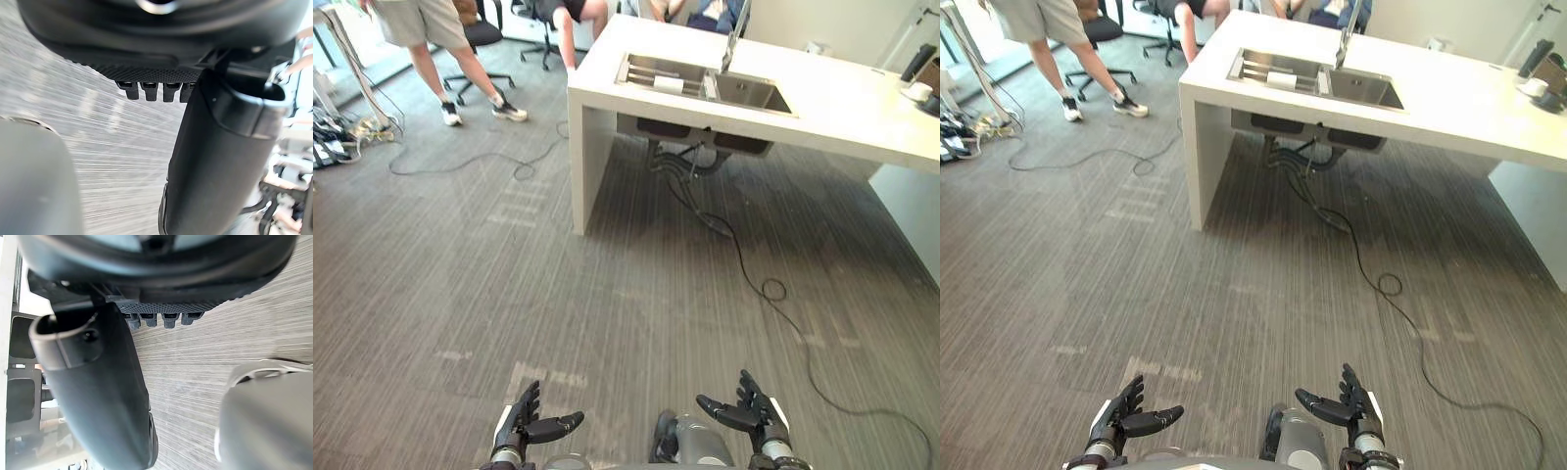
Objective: Walk over to the sink, pick up the cup, carry it to the dishwasher, place the cup inside the dishwasher, then close the dishwasher door
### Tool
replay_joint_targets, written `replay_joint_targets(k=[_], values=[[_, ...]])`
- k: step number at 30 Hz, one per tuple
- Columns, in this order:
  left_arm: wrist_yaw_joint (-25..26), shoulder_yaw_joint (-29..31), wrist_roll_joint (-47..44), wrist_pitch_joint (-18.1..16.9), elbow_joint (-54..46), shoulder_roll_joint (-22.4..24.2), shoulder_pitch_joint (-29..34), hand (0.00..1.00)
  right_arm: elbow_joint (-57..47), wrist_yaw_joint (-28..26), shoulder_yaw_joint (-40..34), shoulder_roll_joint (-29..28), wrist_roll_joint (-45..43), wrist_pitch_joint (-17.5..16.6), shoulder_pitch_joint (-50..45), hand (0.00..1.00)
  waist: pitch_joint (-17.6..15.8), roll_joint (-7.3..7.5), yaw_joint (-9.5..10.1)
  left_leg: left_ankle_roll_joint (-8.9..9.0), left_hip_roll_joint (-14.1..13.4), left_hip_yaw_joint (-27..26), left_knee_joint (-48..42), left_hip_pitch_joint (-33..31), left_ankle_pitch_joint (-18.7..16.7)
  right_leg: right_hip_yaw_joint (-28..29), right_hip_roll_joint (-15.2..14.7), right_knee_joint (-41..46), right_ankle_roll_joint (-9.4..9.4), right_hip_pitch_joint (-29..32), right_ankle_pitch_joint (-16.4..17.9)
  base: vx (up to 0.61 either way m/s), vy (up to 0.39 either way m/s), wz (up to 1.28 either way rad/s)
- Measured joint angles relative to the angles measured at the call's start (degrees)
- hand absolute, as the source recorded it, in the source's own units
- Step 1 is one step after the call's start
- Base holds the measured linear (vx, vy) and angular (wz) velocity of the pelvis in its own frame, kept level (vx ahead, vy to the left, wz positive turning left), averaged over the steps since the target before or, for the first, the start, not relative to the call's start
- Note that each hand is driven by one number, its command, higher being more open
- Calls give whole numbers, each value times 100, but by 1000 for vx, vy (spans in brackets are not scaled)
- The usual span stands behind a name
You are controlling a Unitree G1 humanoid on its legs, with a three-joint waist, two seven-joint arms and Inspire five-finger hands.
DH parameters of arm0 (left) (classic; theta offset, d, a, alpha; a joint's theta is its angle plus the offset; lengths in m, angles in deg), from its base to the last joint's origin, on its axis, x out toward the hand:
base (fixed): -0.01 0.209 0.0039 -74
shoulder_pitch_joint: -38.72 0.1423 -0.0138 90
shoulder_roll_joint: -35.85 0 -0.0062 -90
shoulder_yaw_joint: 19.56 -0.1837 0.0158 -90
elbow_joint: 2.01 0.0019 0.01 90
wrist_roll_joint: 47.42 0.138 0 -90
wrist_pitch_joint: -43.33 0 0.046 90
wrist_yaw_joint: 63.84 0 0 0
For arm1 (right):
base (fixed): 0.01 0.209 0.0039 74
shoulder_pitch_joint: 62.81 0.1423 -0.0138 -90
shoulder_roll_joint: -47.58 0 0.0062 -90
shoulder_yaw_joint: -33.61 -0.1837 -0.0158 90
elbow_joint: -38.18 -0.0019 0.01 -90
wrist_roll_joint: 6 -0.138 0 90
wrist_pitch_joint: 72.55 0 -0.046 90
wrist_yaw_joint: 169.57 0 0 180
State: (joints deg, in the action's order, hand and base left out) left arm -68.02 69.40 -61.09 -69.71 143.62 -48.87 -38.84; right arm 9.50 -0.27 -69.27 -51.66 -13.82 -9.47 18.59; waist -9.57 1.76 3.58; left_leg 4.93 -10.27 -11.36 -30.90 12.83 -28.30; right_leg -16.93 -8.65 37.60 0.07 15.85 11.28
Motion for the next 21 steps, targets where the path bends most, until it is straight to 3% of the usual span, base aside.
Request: replay_joint_targets(k=[1,2,3,4,5,7,9,10,11,13,15,16,18,19,20,21], values=[[-13,-2,26,0,0,64,-2,100,-3,-7,1,32,-1,35,17,100,38,-50,-16,-248,-197,-18,-523,-250,164,-81,96,-4,-69,-72,117,432,-373,3],[-39,-4,36,-1,1,168,5,100,-60,-11,1,108,-2,87,32,100,47,-188,-52,-494,-487,-34,-1284,-600,580,-192,249,-143,-135,-263,239,412,-379,13],[-73,2,35,-2,-1,266,29,100,-119,-11,14,209,-3,149,-19,100,51,-352,-74,-562,-792,-28,-1958,-896,1260,-270,470,-470,-178,-563,270,332,-297,8],[-89,3,31,-2,-6,288,49,100,-128,-7,52,254,-3,190,-32,100,35,-327,-68,-552,-888,-18,-2261,-1054,1391,-262,543,-661,-187,-708,270,364,-254,-1],[-131,3,35,0,-106,266,66,100,-199,26,91,306,-6,240,-61,100,40,-332,-73,-506,-886,-71,-2558,-1373,1210,-261,597,-989,-245,-978,258,401,-221,-4],[-143,31,34,4,-338,287,72,100,-390,96,72,349,-45,314,-90,100,25,-303,-136,-403,-601,-346,-2025,-1703,929,-259,620,-1577,-302,-1410,42,408,-192,-1],[-123,51,30,9,-703,391,51,100,-664,135,31,408,-146,399,-51,100,18,-292,-134,-345,72,-490,-211,-1926,953,-173,563,-2009,-301,-1692,-14,385,-113,-17],[-111,49,31,13,-853,460,42,100,-740,145,-9,419,-155,428,17,100,18,-296,-125,-250,368,-427,619,-2038,1093,-96,549,-2111,-301,-1760,-14,454,-62,-46],[-88,37,26,18,-984,527,19,100,-782,189,-29,413,-163,440,142,100,8,-301,-108,-159,638,-289,1491,-2224,1474,42,562,-2225,-301,-1861,-11,367,-28,-54],[-66,-117,15,52,-1034,529,-87,100,-899,209,-20,401,-161,498,260,100,-87,-337,-76,-110,702,-260,2122,-2519,2102,265,620,-2375,-221,-2116,72,382,23,-68],[-59,-323,14,133,-1044,527,-173,100,-1084,250,-11,410,-159,597,207,100,-149,-415,-75,-42,603,-405,2289,-2647,2336,410,667,-2252,-55,-2362,407,289,91,-52],[-54,-386,13,163,-1048,507,-167,100,-1094,263,8,388,-153,670,141,100,-139,-387,-66,-174,534,-444,2033,-2669,2549,492,619,-1966,-18,-2429,714,286,155,-34],[-54,-394,10,323,-1186,377,-125,100,-1076,285,166,327,-153,849,-53,100,38,-91,-57,-804,675,-533,836,-3009,2638,663,219,-1310,59,-2401,1500,549,271,-30],[-53,-395,9,352,-1245,311,-80,100,-1038,281,222,315,-151,872,-100,100,107,-10,-45,-923,737,-589,667,-3055,2567,689,106,-1140,125,-2412,1625,523,212,-34],[-12,-354,-15,384,-1264,272,-74,100,-964,238,313,283,-133,895,-65,100,131,132,-4,-1062,850,-749,310,-3079,2087,695,-223,-52,190,-2006,1676,452,153,-28],[36,-248,-76,447,-1264,260,-74,100,-889,191,421,255,-131,898,-58,100,134,176,-9,-1140,880,-821,49,-3045,1792,725,-489,948,538,-1541,1227,572,204,-28]])
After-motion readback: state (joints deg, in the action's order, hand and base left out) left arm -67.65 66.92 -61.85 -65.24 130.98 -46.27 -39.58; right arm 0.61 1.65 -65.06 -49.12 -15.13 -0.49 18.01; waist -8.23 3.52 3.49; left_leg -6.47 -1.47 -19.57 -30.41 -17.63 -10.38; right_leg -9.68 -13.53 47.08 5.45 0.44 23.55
